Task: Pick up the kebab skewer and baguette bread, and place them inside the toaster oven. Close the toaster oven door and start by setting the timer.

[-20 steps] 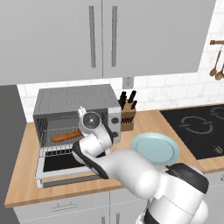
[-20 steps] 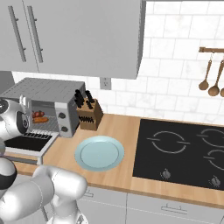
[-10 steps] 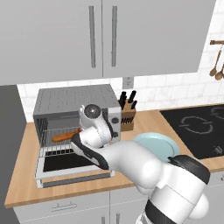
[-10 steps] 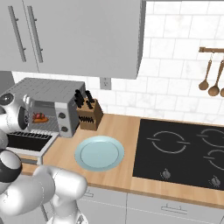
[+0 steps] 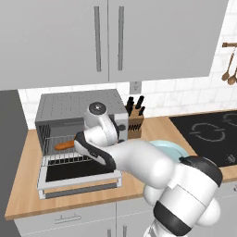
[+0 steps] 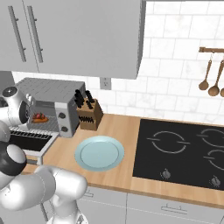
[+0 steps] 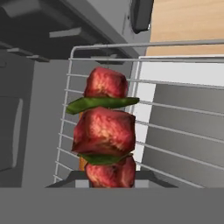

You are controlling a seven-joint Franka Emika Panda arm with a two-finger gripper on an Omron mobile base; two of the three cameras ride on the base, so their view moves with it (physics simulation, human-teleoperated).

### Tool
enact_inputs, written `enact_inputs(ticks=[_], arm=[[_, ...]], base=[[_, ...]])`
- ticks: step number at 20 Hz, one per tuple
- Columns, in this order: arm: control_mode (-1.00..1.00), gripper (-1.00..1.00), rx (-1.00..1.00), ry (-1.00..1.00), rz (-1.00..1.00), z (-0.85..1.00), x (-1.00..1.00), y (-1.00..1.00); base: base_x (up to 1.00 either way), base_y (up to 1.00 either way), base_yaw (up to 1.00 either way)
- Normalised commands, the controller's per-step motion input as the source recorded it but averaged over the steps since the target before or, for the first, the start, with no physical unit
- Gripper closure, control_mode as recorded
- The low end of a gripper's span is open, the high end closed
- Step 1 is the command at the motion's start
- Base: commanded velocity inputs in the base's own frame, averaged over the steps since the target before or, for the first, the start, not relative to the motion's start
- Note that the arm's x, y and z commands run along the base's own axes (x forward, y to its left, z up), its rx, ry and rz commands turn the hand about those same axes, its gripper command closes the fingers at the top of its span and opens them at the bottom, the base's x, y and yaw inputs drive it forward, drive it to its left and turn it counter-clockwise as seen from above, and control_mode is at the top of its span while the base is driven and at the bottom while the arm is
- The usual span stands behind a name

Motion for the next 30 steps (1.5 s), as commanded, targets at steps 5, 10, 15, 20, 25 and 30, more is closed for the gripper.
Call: enact_inputs(ticks=[5,10,15,20,25,30], arm=[[-1.0,-1.0,0.0,0.0,0.0,0.0,0.0,0.0],[-1.0,-1.0,0.0,0.0,0.0,0.0,0.0,0.0],[-1.0,-1.0,0.0,0.0,0.0,0.01,0.0,-0.02],[-1.0,-1.0,-0.08,0.0,0.01,0.4,-0.49,0.0],[-1.0,-1.0,-0.23,-0.02,0.16,0.3,-1.0,0.19],[-1.0,-1.0,-0.24,-0.21,0.36,0.0,-0.9,0.07]], base=[[0.0,0.0,0.0],[0.0,0.0,0.0],[0.0,0.0,0.0],[0.0,0.0,0.0],[0.0,0.0,0.0],[0.0,0.0,0.0]])
